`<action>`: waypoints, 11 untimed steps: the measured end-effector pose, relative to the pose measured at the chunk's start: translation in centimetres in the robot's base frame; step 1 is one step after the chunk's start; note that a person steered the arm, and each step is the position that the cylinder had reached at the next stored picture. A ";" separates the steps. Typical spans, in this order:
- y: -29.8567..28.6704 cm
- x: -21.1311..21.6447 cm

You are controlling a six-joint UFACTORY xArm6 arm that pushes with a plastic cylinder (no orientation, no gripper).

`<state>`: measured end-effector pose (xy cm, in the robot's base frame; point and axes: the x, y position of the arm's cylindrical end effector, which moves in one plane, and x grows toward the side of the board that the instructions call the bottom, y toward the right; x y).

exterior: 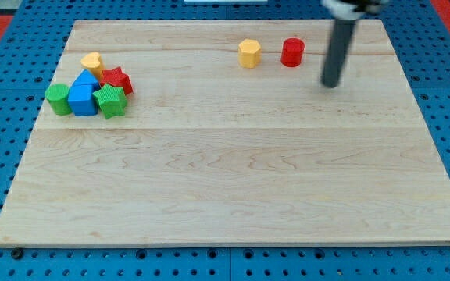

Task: Place red blocks and the yellow hexagon in a triangle shape

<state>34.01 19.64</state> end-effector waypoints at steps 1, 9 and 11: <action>2.1 -5.9; -29.5 -6.3; -23.5 -2.8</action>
